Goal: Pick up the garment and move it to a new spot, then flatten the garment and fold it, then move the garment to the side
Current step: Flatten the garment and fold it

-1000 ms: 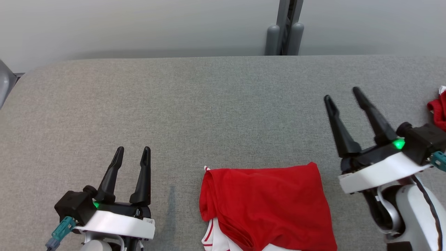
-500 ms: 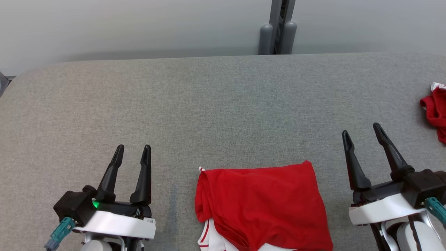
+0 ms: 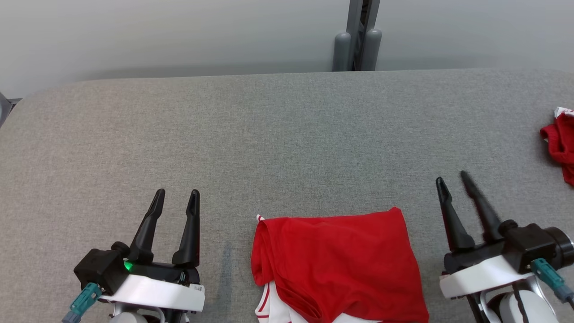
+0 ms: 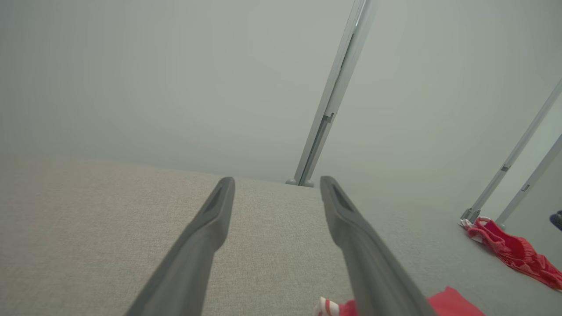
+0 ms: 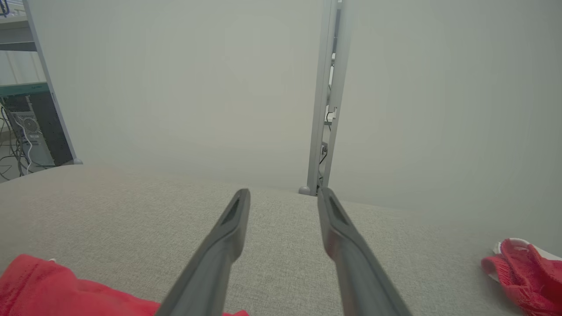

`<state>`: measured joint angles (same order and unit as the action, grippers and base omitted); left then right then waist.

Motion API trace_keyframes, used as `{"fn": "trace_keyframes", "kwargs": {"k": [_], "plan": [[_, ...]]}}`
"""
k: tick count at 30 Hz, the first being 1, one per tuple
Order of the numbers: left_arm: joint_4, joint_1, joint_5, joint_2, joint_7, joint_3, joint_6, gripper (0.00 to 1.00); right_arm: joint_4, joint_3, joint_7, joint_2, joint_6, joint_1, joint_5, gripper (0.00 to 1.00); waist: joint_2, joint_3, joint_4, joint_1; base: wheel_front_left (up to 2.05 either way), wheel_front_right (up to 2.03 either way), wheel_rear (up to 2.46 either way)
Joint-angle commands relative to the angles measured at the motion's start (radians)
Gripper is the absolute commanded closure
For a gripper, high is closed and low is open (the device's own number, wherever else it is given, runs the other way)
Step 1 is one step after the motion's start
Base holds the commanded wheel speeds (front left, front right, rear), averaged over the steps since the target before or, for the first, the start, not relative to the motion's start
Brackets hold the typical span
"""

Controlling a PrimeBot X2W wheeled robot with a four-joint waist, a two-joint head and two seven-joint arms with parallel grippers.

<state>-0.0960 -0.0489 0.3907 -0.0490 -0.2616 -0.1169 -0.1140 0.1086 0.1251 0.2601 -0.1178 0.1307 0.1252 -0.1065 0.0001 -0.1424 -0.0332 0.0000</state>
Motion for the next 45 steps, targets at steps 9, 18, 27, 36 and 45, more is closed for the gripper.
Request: {"fn": "trace_keyframes", "kwargs": {"k": [9, 18, 27, 36, 45], "plan": [[-0.011, -0.021, -0.003, -0.004, -0.003, 0.006, -0.003, 0.0, 0.018, 0.297, -0.021, -0.133, 0.0, -0.037, -0.104, 1.0, -0.0001, -0.012, -0.022, 0.0, 0.0, 0.0, 0.0], [-0.014, -0.034, 0.007, -0.004, -0.003, 0.005, -0.005, 0.0, 0.087, 0.562, -0.05, -0.2, 0.0, 0.012, -0.222, 1.0, -0.0001, -0.031, -0.079, 0.0, 0.0, 0.0, 0.0], [-0.02, -0.036, 0.013, -0.004, -0.003, 0.008, -0.003, 0.0, 0.152, 0.84, -0.094, -0.243, 0.0, 0.123, -0.354, 1.0, -0.0001, -0.03, -0.139, 0.0, 0.0, 0.0, 0.0], [-0.019, -0.028, 0.02, -0.004, -0.003, 0.007, 0.0, 0.0, 0.186, 0.988, -0.08, -0.26, 0.0, 0.236, -0.483, 1.0, -0.0001, -0.03, -0.172, 0.0, 0.0, 0.0, 0.0], [-0.016, -0.017, 0.015, -0.004, -0.003, 0.019, 0.005, 0.0, 0.213, 1.02, -0.036, -0.272, 0.0, 0.302, -0.518, 1.0, -0.0001, -0.021, -0.156, 0.0, 0.0, 0.0, 0.0]]}}
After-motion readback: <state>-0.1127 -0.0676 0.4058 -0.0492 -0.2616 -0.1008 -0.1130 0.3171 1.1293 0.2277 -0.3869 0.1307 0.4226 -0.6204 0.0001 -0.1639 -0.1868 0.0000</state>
